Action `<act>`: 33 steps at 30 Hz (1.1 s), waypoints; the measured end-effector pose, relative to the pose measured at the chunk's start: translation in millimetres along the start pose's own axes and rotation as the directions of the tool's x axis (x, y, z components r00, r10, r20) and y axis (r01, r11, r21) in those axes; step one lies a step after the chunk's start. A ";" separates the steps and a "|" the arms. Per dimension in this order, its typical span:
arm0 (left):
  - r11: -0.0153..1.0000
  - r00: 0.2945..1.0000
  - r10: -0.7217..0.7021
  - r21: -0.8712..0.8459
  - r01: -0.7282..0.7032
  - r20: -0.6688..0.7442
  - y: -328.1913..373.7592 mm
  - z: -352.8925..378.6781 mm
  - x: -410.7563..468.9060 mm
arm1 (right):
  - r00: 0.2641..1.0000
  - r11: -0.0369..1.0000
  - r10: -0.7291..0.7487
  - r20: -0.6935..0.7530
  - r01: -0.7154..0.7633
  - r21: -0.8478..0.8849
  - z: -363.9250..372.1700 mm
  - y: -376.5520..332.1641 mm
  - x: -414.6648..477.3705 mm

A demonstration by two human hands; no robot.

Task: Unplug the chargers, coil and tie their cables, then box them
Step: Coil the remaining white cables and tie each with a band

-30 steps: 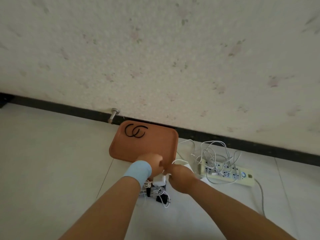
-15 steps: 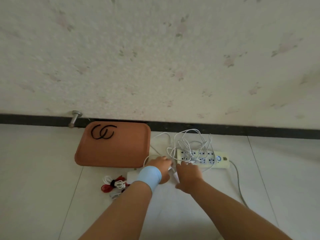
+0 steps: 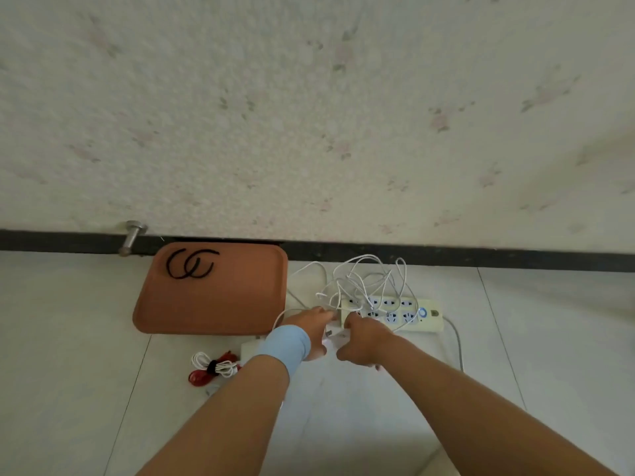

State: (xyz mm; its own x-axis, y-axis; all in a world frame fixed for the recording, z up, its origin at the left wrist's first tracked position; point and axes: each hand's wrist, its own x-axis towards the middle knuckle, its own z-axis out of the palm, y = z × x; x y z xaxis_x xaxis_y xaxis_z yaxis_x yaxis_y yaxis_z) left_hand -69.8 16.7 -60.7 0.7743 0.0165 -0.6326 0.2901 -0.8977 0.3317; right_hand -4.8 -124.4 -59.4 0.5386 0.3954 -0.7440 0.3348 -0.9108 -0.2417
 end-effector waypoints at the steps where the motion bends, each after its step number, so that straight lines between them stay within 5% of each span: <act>1: 1.000 1.000 -0.001 -0.029 0.001 -0.015 3.0 -4.8 -6.0 | 1.000 1.000 -0.004 0.012 0.004 0.029 -8.9 -1.9 -5.4; 14: 0.913 0.974 -0.011 -0.399 -0.082 -0.225 41.7 -104.3 -100.7 | 0.936 0.953 -0.215 -0.280 0.264 0.148 -123.3 -49.4 -119.6; 21: 0.836 0.850 -0.019 -0.474 -0.275 -0.526 70.4 -164.6 -159.8 | 0.846 0.897 -0.238 -0.477 0.380 0.226 -179.9 -75.1 -192.1; 27: 0.842 0.825 0.004 -0.443 -0.308 -0.565 87.3 -213.3 -223.9 | 0.825 0.623 -0.364 -0.432 0.560 0.546 -203.3 -74.1 -237.7; 30: 0.755 0.780 -0.119 -0.566 -0.331 -0.614 87.0 -223.7 -244.5 | 0.828 0.627 -0.446 -0.340 0.560 0.542 -203.7 -77.8 -249.3; 33: 0.430 0.805 -0.159 -0.774 -0.464 -0.571 91.7 -239.0 -263.1 | 0.814 0.691 -0.518 -0.263 0.580 0.432 -196.1 -90.0 -252.4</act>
State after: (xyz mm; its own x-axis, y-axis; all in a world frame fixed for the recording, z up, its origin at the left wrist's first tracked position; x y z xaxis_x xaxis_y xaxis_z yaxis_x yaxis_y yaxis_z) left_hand -112.5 35.3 303.4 0.8985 0.4078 -0.1625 0.2008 -0.0527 0.9782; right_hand -19.3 -118.9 272.4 0.4678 0.8252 -0.3166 0.2099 -0.4517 -0.8671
